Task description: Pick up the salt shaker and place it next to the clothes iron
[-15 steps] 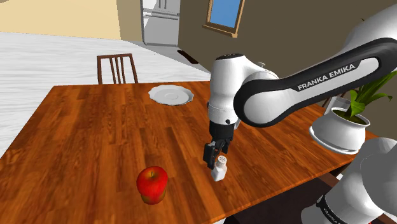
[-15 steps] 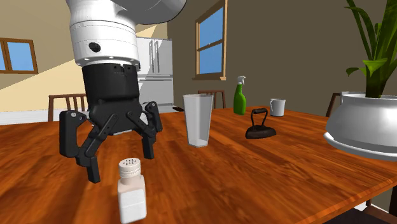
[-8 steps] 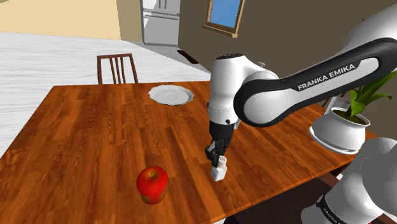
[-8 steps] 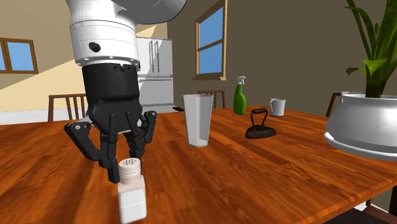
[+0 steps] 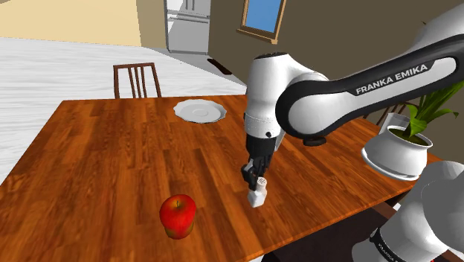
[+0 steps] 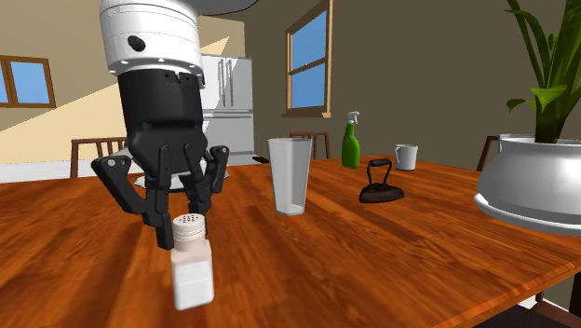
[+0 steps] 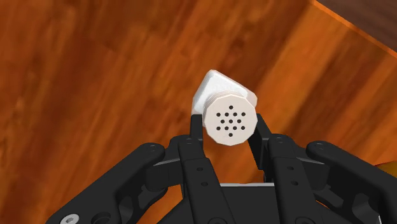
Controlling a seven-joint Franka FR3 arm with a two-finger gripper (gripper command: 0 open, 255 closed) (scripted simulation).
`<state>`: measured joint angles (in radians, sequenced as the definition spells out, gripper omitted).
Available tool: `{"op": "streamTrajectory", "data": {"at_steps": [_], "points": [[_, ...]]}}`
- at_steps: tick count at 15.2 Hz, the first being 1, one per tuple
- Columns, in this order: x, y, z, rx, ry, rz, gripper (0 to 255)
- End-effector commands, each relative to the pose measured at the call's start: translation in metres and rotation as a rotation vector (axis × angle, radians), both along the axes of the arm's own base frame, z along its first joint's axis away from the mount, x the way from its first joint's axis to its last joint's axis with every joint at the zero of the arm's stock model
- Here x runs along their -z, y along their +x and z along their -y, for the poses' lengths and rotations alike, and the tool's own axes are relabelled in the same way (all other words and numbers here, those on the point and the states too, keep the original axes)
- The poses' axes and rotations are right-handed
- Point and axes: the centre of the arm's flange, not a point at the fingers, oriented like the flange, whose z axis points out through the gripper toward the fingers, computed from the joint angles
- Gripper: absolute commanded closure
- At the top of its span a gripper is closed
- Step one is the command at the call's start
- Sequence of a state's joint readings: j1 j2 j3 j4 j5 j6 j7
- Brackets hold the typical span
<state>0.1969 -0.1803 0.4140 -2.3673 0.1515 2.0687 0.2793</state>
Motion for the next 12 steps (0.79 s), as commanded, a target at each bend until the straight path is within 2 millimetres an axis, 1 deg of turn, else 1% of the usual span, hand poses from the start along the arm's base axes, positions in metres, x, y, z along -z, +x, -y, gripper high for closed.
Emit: {"op": "streamTrajectory", "data": {"at_steps": [1,12], "points": [[-0.011,-0.001,-0.001,0.0,0.0,0.0,255],[-0.069,-0.001,-0.001,0.0,0.0,0.0,255]]}}
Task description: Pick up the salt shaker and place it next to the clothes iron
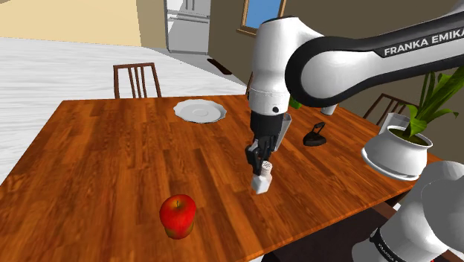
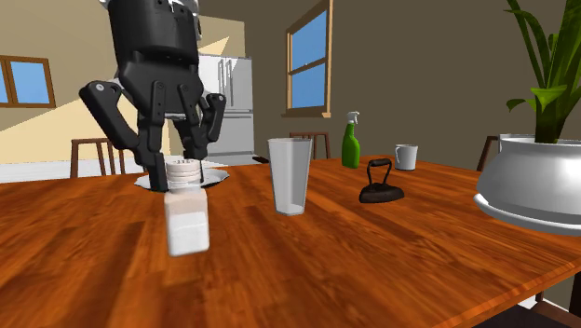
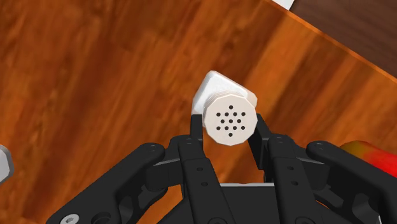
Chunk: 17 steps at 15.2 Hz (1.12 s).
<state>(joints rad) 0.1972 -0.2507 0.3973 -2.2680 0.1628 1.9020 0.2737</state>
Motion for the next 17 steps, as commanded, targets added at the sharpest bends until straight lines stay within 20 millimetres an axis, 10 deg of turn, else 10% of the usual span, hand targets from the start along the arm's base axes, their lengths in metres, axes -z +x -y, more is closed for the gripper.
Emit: {"op": "streamTrajectory", "data": {"at_steps": [1,17], "points": [[-0.012,0.0,0.0,0.0,0.0,0.0,255],[-0.096,0.0,0.0,0.0,0.0,0.0,255]]}}
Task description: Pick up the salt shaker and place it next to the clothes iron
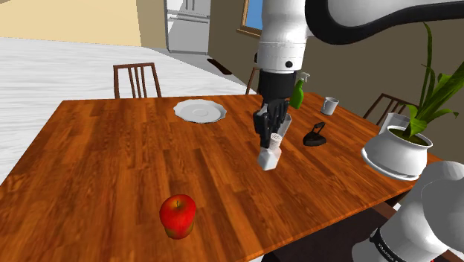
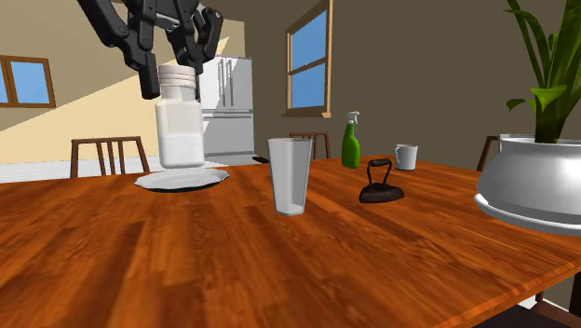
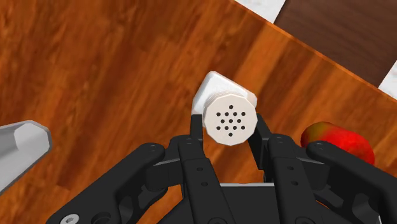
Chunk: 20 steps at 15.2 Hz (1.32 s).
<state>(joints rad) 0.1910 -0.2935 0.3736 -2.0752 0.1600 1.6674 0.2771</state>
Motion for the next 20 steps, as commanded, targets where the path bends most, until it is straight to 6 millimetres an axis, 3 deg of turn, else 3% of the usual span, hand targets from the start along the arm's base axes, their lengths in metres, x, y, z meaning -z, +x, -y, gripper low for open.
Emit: {"op": "streamTrajectory", "data": {"at_steps": [1,20], "points": [[-0.008,0.0,0.0,0.0,0.0,0.0,255],[-0.009,0.1,0.23,0.0,0.0,0.0,255]]}}
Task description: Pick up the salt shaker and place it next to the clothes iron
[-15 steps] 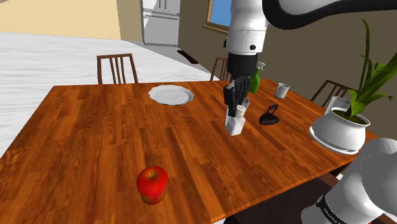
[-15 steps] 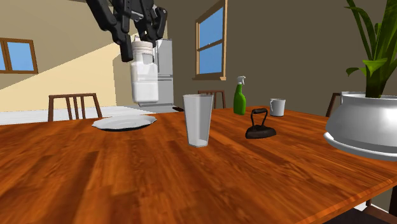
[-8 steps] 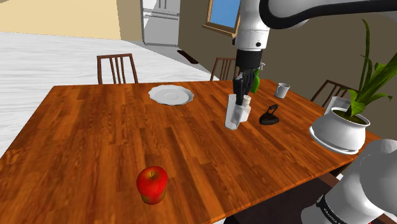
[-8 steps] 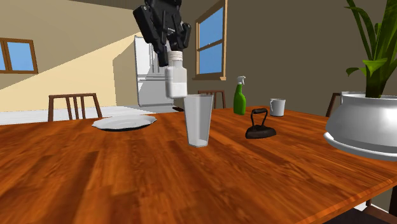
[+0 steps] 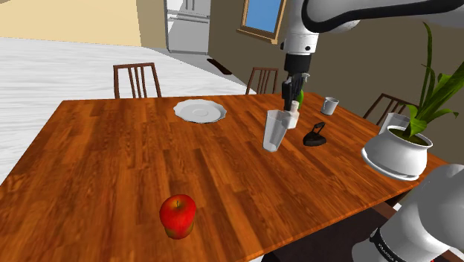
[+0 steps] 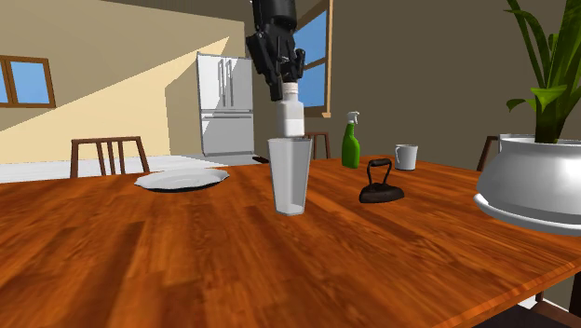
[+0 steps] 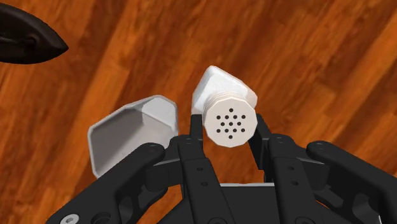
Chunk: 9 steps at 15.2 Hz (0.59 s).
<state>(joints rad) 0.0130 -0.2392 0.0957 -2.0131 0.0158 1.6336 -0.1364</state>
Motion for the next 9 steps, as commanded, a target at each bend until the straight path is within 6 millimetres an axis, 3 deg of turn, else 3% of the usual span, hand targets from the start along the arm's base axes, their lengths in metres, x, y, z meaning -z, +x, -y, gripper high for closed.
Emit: {"op": "streamTrajectory", "data": {"at_steps": [1,9], "points": [[0.003,0.01,0.026,-0.001,0.0,0.0,255],[0.003,0.052,0.123,-0.001,0.0,0.0,255]]}}
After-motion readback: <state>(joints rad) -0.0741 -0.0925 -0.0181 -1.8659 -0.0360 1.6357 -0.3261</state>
